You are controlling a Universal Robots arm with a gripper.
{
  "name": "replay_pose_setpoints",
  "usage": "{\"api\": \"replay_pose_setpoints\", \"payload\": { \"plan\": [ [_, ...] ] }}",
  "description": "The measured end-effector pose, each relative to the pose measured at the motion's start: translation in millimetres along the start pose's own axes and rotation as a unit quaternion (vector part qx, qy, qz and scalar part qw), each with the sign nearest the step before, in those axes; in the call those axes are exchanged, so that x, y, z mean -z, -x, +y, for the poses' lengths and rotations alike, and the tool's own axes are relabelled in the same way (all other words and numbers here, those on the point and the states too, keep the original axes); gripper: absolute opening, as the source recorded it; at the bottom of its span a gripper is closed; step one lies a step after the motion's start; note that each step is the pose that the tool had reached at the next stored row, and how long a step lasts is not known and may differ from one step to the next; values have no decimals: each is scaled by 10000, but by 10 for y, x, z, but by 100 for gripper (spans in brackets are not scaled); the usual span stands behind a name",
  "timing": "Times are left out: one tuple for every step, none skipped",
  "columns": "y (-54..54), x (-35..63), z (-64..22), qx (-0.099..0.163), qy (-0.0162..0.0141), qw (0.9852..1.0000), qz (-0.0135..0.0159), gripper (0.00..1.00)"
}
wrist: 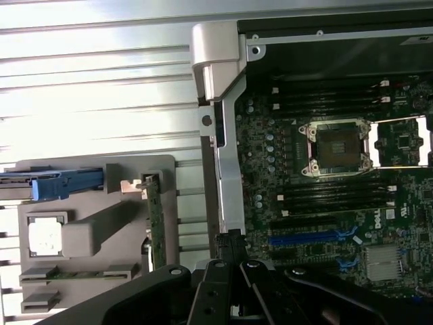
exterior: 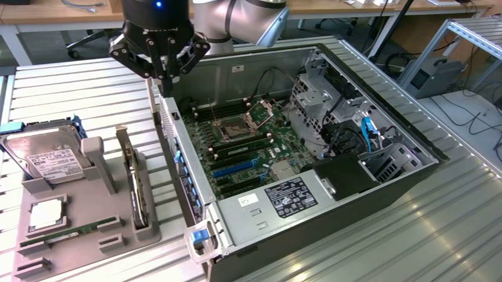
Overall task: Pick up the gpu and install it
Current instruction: 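Reach for the gpu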
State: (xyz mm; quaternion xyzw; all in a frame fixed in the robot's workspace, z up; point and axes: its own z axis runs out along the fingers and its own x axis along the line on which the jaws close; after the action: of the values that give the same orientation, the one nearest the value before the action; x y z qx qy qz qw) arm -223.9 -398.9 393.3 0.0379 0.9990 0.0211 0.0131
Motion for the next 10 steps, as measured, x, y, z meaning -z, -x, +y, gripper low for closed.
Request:
{"api": "replay_pose_setpoints", "payload": {
  "plan": [
    [-3,0,0,0,0,10000,0,11],
    [-8,0,-1,0,0,10000,0,11],
    [-12,0,-1,0,0,10000,0,11],
    [-15,0,-1,0,0,10000,0,11],
    [-19,1,-2,0,0,10000,0,11],
    [-23,1,-2,0,0,10000,0,11],
    [-27,1,-2,0,0,10000,0,11],
    [-31,1,-2,0,0,10000,0,11],
    [-36,1,-3,0,0,10000,0,11],
    [-40,1,-3,0,0,10000,0,11]
  ]
}}
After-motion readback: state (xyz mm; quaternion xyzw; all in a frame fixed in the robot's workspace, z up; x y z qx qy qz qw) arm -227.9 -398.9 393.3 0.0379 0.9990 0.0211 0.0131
